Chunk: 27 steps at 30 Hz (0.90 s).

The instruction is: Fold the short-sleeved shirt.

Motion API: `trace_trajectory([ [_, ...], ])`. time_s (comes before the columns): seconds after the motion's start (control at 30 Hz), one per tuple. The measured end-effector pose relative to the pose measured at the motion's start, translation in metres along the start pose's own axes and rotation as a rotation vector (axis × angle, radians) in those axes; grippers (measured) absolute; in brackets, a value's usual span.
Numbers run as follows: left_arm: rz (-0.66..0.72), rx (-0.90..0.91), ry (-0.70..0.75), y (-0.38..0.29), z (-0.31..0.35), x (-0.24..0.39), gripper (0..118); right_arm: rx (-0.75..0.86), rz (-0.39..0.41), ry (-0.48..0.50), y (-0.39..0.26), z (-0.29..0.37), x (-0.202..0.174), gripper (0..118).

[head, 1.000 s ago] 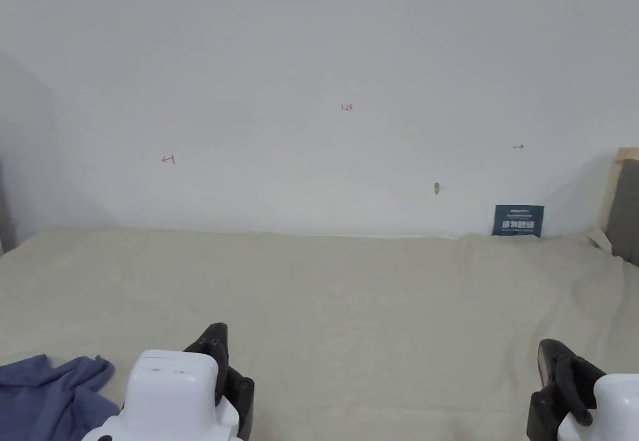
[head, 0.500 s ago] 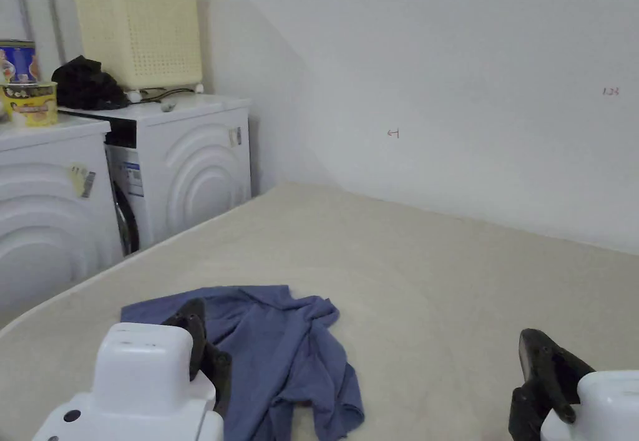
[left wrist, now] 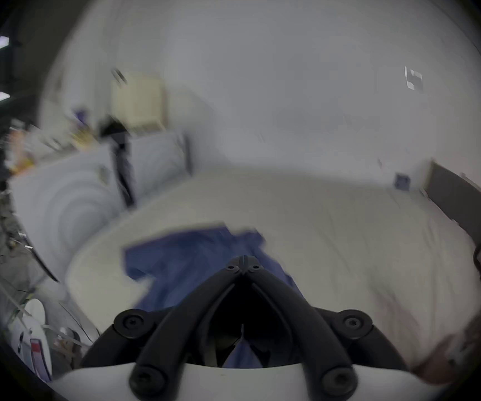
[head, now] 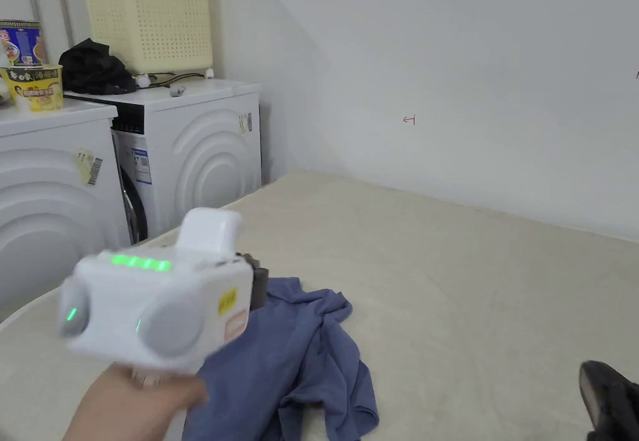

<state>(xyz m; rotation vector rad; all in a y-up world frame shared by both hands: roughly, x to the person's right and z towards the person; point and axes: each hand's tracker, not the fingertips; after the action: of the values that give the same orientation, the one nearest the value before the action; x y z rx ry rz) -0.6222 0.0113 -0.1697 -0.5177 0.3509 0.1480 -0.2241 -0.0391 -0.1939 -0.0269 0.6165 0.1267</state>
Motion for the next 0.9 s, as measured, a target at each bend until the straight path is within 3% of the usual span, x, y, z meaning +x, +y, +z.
trace_trajectory([
  [0.1, 0.084, -0.413, -0.113, 0.014, -0.098, -0.012, 0, -0.064, -0.035, -0.026, -0.007, -0.008, 0.018, 0],
  [0.17, 0.066, -0.575, -0.117, 0.007, -0.149, -0.011, 0, -0.104, -0.061, -0.039, -0.010, -0.014, 0.029, 0],
  [0.2, -0.008, -0.602, -0.090, -0.004, -0.166, 0.000, 11, -0.124, -0.071, -0.049, -0.012, -0.017, 0.035, 0],
  [0.23, -0.040, -0.618, -0.076, -0.009, -0.181, 0.004, 39, -0.138, -0.079, -0.058, -0.015, -0.020, 0.040, 0],
  [0.3, -0.054, -0.658, -0.097, -0.018, -0.212, 0.007, 118, -0.171, -0.109, -0.083, -0.021, -0.025, 0.052, 0],
  [0.4, 0.038, -0.669, -0.210, -0.025, -0.245, -0.001, 113, -0.223, -0.163, -0.118, -0.029, -0.032, 0.067, 0],
  [0.53, 0.097, -0.696, -0.119, -0.032, -0.267, -0.010, 113, -0.261, -0.219, -0.135, -0.040, -0.039, 0.081, 0],
  [0.7, 0.024, -0.830, 0.100, -0.048, -0.304, -0.024, 116, -0.303, -0.234, -0.130, -0.054, -0.044, 0.088, 0],
  [0.77, 0.128, -0.806, 0.012, -0.053, -0.310, -0.036, 116, -0.318, -0.238, -0.124, -0.058, -0.045, 0.089, 0],
  [0.83, 0.034, -0.717, 0.058, -0.057, -0.289, -0.022, 115, -0.328, -0.248, -0.114, -0.063, -0.046, 0.090, 0],
  [0.87, 0.029, -0.719, 0.054, -0.059, -0.281, -0.016, 111, -0.330, -0.253, -0.112, -0.065, -0.046, 0.090, 0],
  [0.9, 0.007, -0.738, 0.056, -0.056, -0.275, -0.009, 93, -0.333, -0.259, -0.110, -0.067, -0.046, 0.090, 0],
])
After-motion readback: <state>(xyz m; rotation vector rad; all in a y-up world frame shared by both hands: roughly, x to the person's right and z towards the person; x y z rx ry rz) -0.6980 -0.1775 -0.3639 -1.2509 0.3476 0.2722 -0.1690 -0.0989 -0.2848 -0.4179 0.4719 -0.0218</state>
